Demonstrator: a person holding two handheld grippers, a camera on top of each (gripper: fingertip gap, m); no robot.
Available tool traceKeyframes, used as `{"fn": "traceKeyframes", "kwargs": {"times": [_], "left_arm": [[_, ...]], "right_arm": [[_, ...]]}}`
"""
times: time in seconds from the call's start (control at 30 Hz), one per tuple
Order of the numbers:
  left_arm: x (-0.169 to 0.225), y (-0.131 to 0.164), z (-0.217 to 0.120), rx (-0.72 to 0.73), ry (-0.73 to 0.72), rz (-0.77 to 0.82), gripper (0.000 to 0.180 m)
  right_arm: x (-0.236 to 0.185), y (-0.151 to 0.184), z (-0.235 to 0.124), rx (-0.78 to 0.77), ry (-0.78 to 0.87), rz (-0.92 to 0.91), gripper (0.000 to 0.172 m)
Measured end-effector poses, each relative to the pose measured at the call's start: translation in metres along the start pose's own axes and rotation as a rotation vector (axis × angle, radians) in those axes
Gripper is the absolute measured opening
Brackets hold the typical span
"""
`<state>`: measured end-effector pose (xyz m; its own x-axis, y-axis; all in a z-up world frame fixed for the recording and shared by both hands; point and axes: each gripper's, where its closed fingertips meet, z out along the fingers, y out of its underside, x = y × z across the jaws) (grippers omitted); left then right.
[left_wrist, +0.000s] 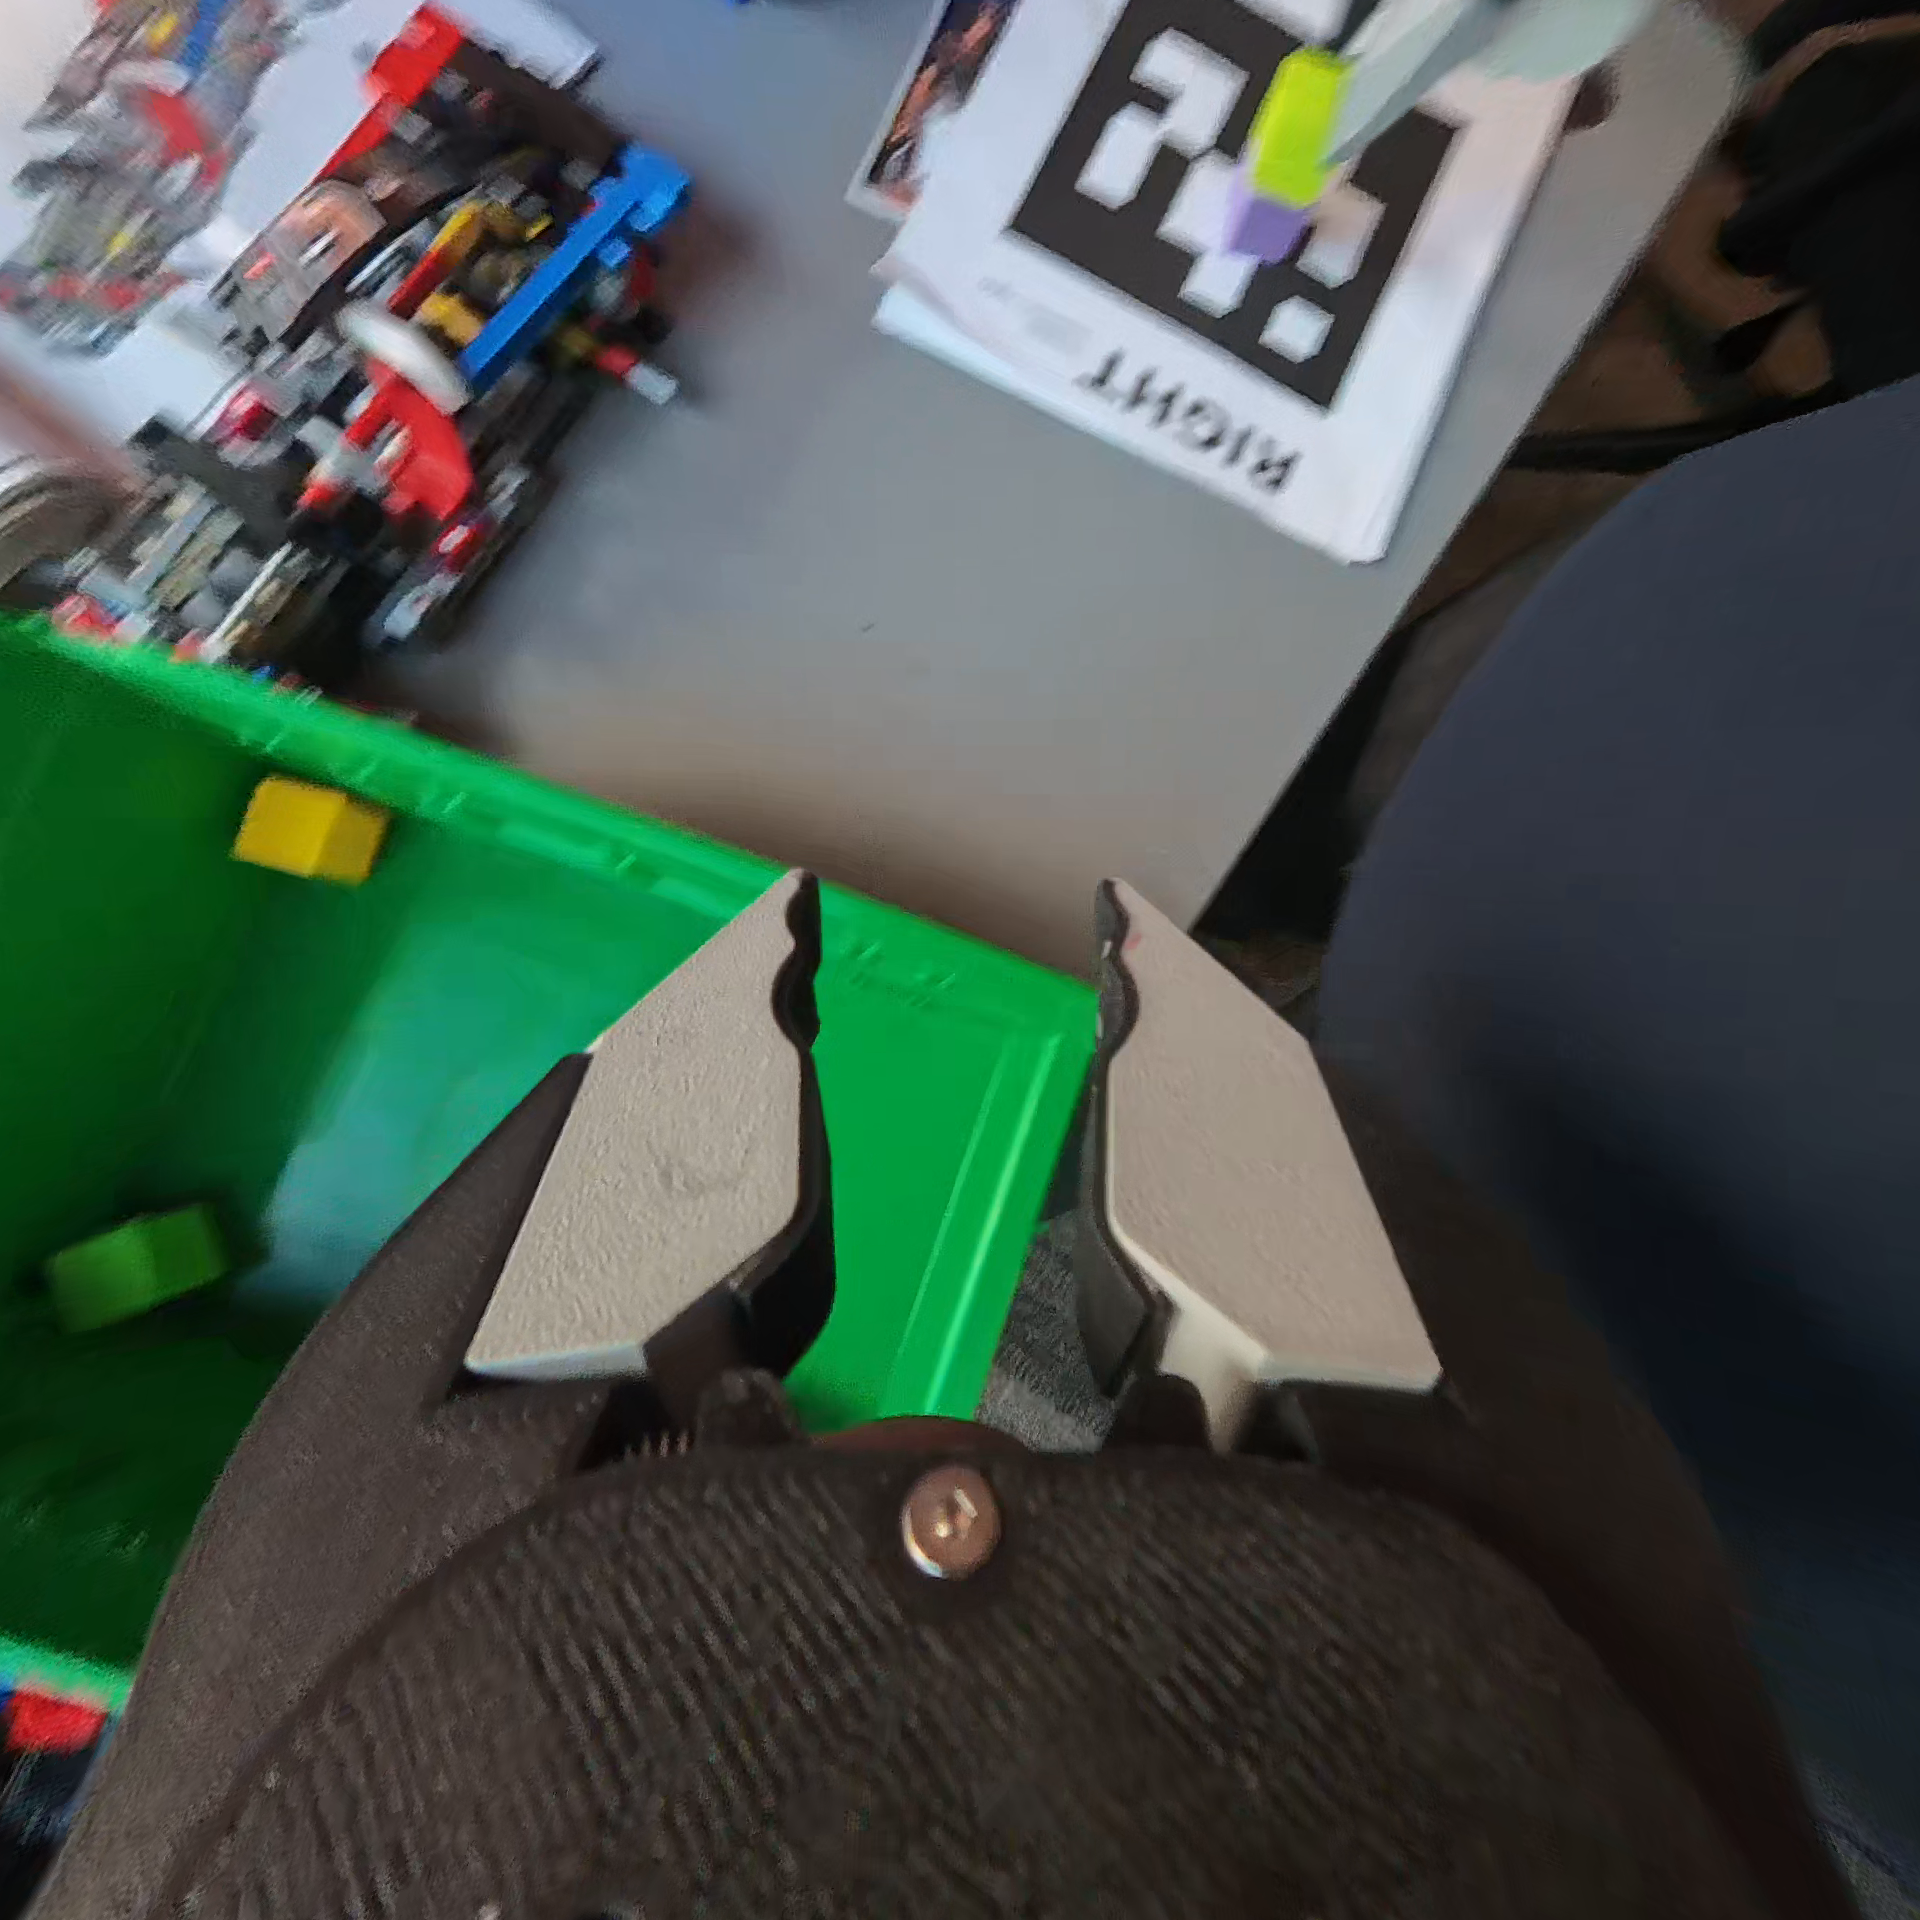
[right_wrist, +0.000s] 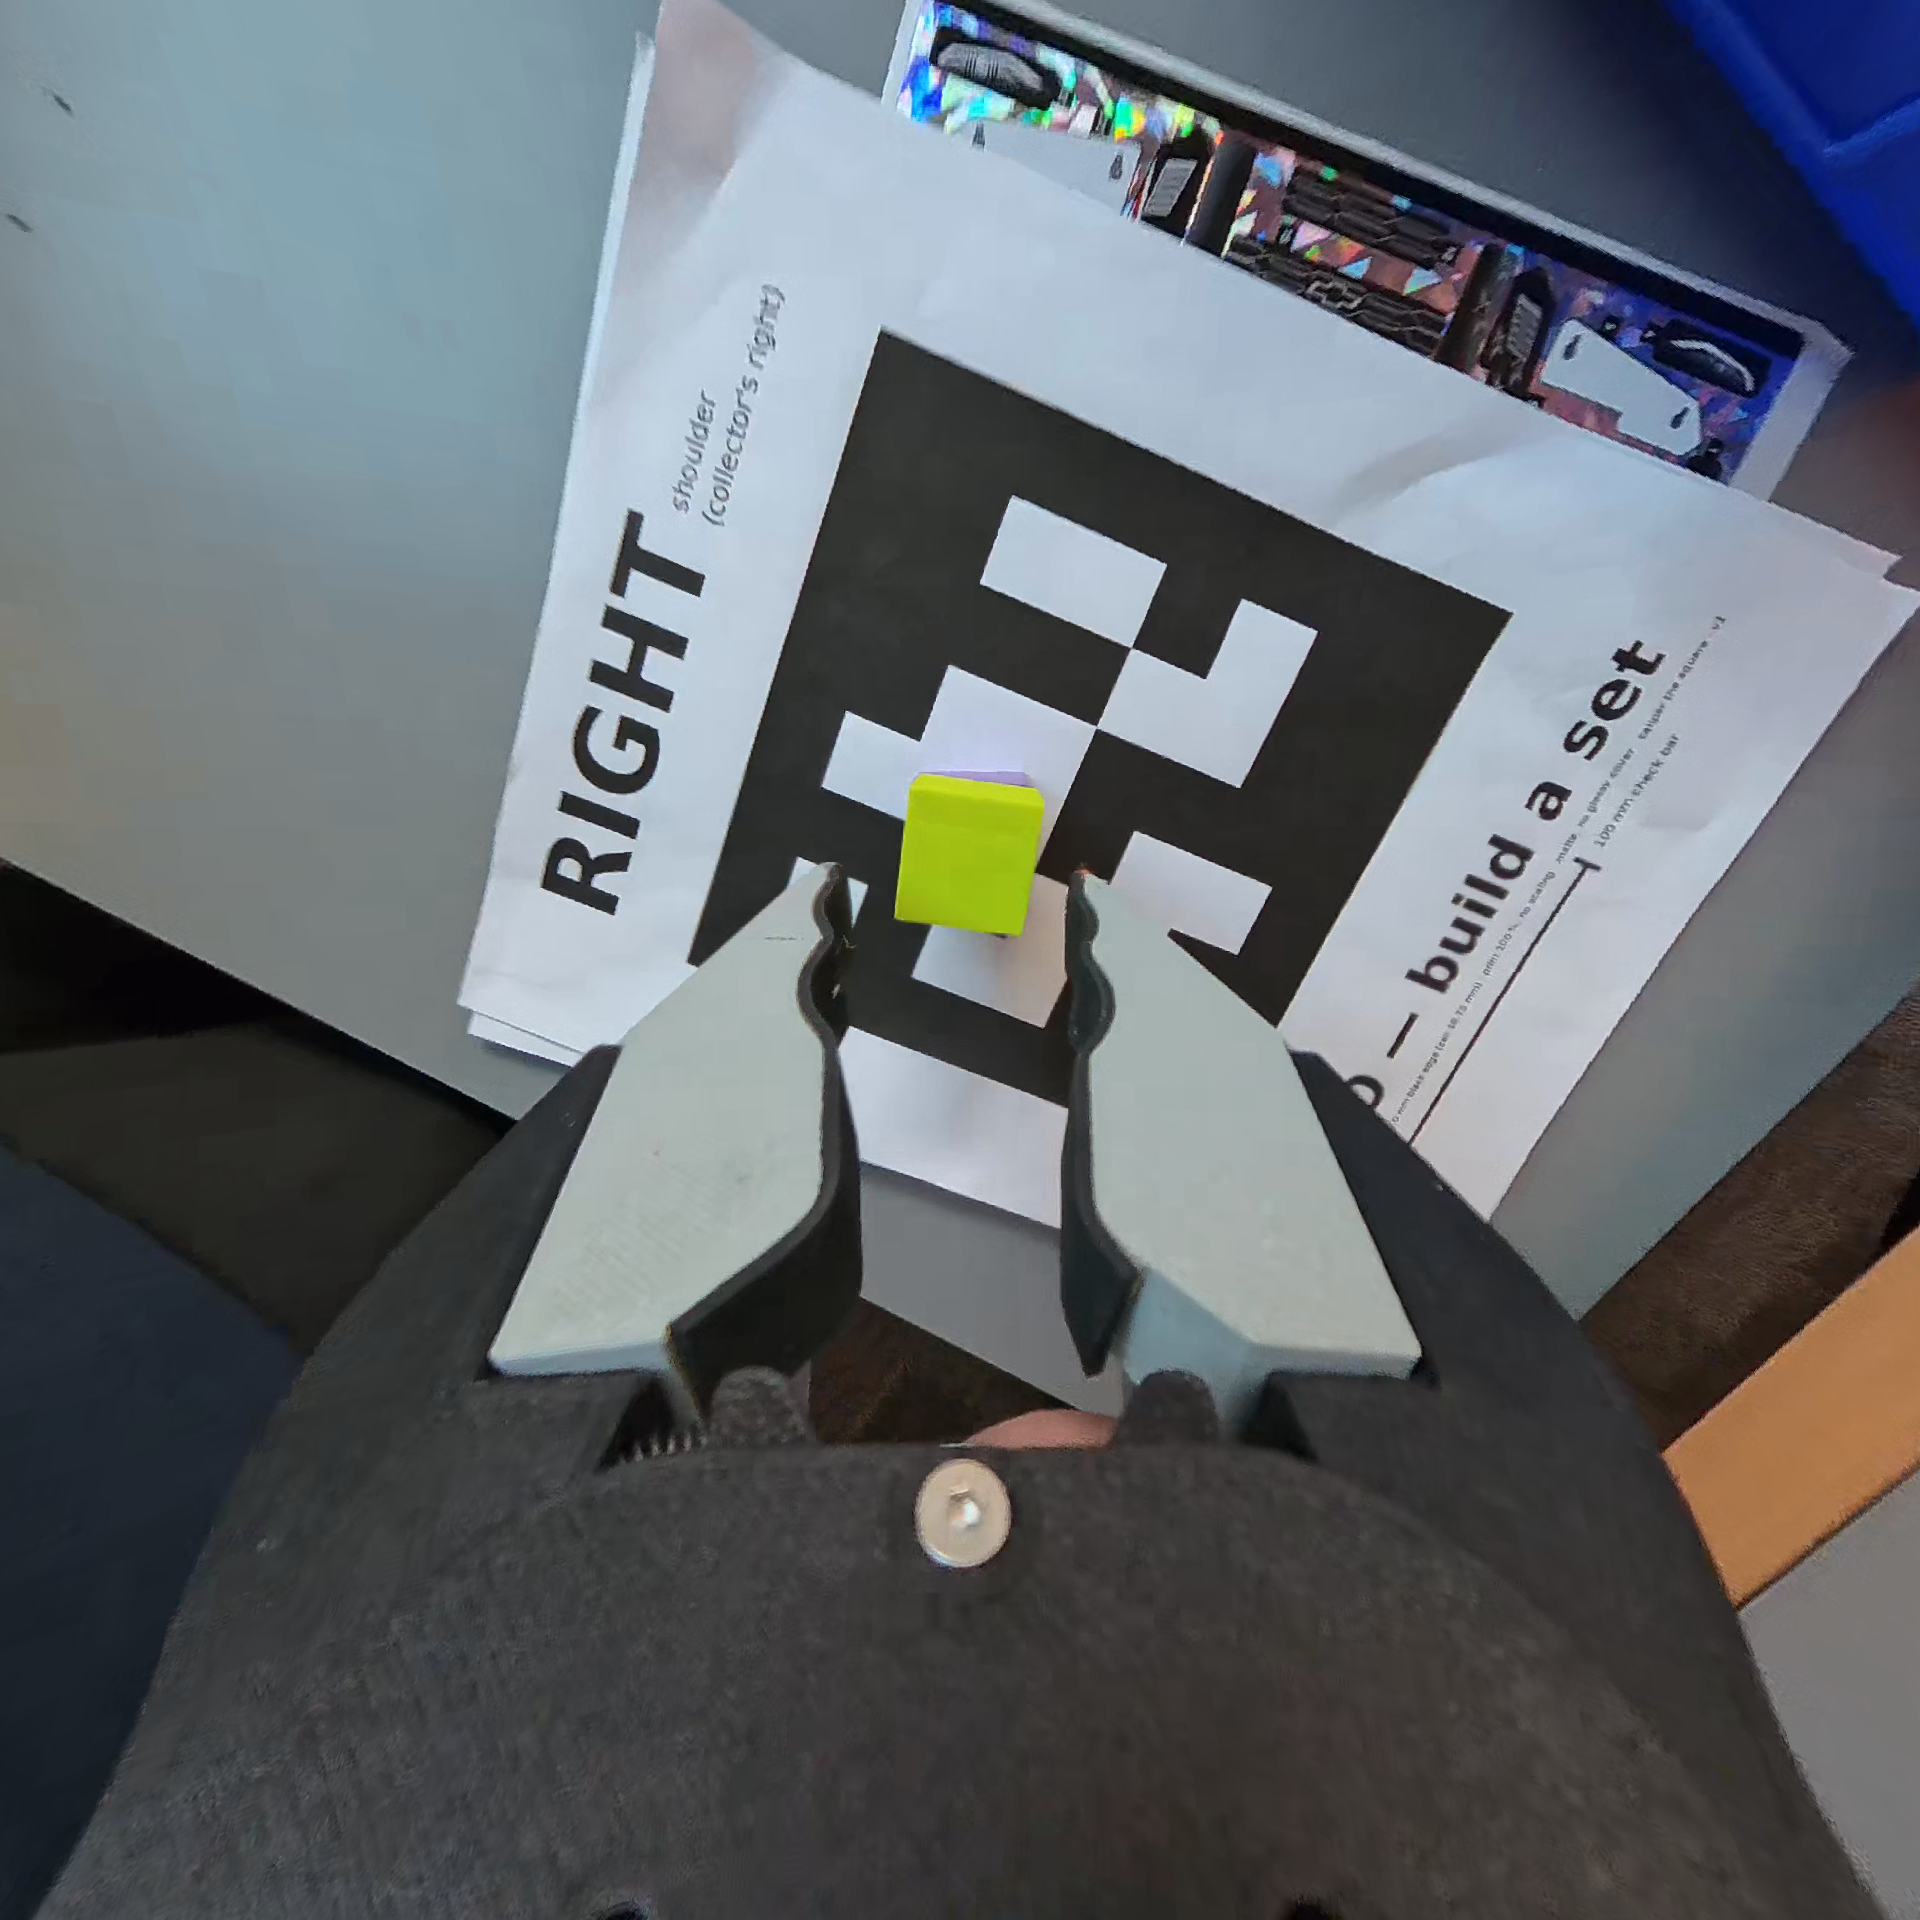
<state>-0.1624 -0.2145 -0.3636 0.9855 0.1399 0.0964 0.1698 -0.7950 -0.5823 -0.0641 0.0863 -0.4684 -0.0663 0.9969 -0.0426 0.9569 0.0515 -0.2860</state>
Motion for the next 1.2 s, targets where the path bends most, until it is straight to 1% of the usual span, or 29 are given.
{"fn": "traceKeyframes", "kwargs": {"times": [0.07,0.13,0.2,0.3,0.37,0.4,0.47,0.5,0.53,0.57,0.63,0.73,0.83,0.87,0.9,0.93,0.97,1.03,1.1,1.13,1.17,1.2], "left_arm": [[-0.035,0.018,-0.005,-0.038,-0.093,-0.075,0.051],[-0.082,0.046,-0.011,-0.117,-0.222,-0.180,0.054],[-0.124,0.069,-0.015,-0.181,-0.310,-0.251,0.057],[-0.176,0.099,-0.014,-0.273,-0.385,-0.309,0.059],[-0.198,0.115,-0.009,-0.329,-0.379,-0.333,0.058],[-0.204,0.121,-0.006,-0.361,-0.355,-0.330,0.047],[-0.214,0.125,-0.002,-0.410,-0.336,-0.287,0.043],[-0.219,0.125,-0.001,-0.434,-0.335,-0.257,0.044],[-0.222,0.126,0.000,-0.463,-0.335,-0.229,0.052],[-0.223,0.127,0.002,-0.495,-0.333,-0.200,0.056],[-0.230,0.130,0.003,-0.554,-0.357,-0.130,0.058],[-0.236,0.140,0.007,-0.650,-0.374,-0.055,0.059],[-0.240,0.156,0.012,-0.752,-0.376,-0.021,0.053],[-0.242,0.162,0.012,-0.794,-0.384,-0.017,0.054],[-0.246,0.167,0.011,-0.830,-0.403,-0.002,0.060],[-0.251,0.168,0.010,-0.850,-0.432,0.033,0.053],[-0.255,0.168,0.008,-0.860,-0.454,0.065,0.047],[-0.262,0.166,0.004,-0.870,-0.499,0.105,0.027],[-0.256,0.162,0.006,-0.835,-0.461,0.087,0.025],[-0.253,0.158,0.007,-0.806,-0.452,0.080,0.020],[-0.246,0.153,0.009,-0.768,-0.421,0.066,0.018],[-0.231,0.144,0.016,-0.694,-0.346,0.029,0.017]], "right_arm": [[0.001,-0.004,-0.010,0.043,-0.011,0.033,0.038],[0.002,-0.008,-0.020,0.076,-0.018,0.059,0.036],[0.002,-0.009,-0.028,0.096,-0.033,0.080,0.035],[0.003,-0.011,-0.041,0.122,-0.033,0.095,0.034],[0.003,-0.012,-0.049,0.135,-0.035,0.102,0.034],[0.002,-0.012,-0.053,0.142,-0.035,0.103,0.034],[0.000,-0.010,-0.060,0.151,-0.029,0.100,0.033],[-0.001,-0.009,-0.064,0.154,-0.025,0.100,0.033],[-0.003,-0.007,-0.067,0.158,-0.022,0.100,0.033],[-0.004,-0.005,-0.070,0.162,-0.020,0.103,0.033],[-0.007,-0.001,-0.075,0.169,-0.018,0.115,0.032],[-0.010,0.005,-0.080,0.178,-0.019,0.137,0.031],[-0.013,0.011,-0.082,0.176,-0.021,0.149,0.031],[-0.013,0.012,-0.082,0.174,-0.020,0.150,0.031],[-0.013,0.013,-0.083,0.173,-0.019,0.151,0.030],[-0.014,0.013,-0.083,0.173,-0.020,0.153,0.030],[-0.014,0.013,-0.084,0.175,-0.021,0.154,0.030],[-0.014,0.011,-0.085,0.179,-0.023,0.154,0.029],[-0.015,0.009,-0.085,0.184,-0.026,0.154,0.029],[-0.016,0.007,-0.085,0.188,-0.029,0.153,0.029],[-0.016,0.006,-0.085,0.192,-0.032,0.153,0.028],[-0.016,0.005,-0.085,0.195,-0.035,0.151,0.028]]}}
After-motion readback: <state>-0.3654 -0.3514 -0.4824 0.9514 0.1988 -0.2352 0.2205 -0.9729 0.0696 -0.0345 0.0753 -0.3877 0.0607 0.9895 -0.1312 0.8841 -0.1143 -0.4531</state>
